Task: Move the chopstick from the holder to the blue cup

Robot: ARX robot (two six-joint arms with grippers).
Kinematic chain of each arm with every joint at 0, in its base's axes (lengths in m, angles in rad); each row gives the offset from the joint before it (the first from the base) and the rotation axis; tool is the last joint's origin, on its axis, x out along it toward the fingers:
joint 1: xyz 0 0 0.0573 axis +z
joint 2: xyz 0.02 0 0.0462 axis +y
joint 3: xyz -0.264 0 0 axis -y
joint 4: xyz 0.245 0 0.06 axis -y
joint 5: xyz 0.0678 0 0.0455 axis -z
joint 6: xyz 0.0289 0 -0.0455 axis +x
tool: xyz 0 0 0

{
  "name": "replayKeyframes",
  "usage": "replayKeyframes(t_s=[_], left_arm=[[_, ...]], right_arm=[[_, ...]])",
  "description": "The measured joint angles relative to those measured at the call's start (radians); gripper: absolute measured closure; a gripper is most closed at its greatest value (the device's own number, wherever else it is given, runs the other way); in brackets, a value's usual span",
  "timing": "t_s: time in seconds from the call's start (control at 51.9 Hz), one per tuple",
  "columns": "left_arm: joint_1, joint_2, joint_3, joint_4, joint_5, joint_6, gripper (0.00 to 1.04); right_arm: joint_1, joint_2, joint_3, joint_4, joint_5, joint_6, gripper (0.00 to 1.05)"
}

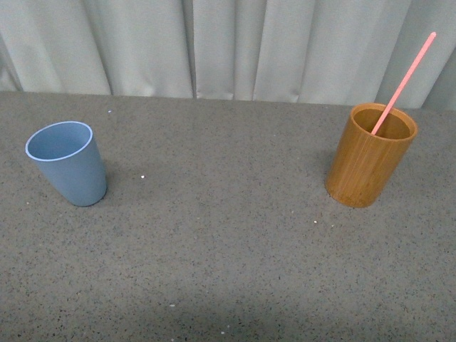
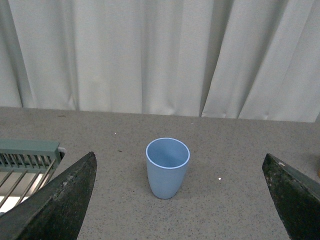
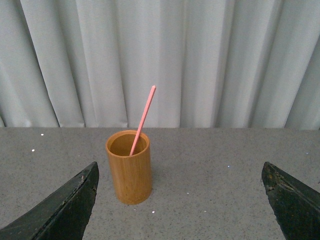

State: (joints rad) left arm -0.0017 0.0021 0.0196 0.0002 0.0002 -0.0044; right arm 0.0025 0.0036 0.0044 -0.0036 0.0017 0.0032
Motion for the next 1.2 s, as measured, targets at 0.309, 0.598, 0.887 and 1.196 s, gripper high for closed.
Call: replayKeyframes(t_s=[0.309, 0.598, 0.887, 1.196], left_arm=[[0.000, 0.000, 0.000, 0.000, 0.000, 0.000, 0.07], [0.000, 0.000, 0.000, 0.000, 0.000, 0.000, 0.07], [0.000, 0.000, 0.000, 0.000, 0.000, 0.000, 0.07], [-0.078, 0.209, 0.083, -0.271, -0.294, -0.445, 0.07]], right_arm=[[0.000, 0.000, 0.000, 0.000, 0.000, 0.000, 0.10], [0.000, 0.000, 0.000, 0.000, 0.000, 0.000, 0.10], [0.000, 0.000, 0.000, 0.000, 0.000, 0.000, 0.10], [0.000, 0.000, 0.000, 0.000, 0.000, 0.000, 0.10]])
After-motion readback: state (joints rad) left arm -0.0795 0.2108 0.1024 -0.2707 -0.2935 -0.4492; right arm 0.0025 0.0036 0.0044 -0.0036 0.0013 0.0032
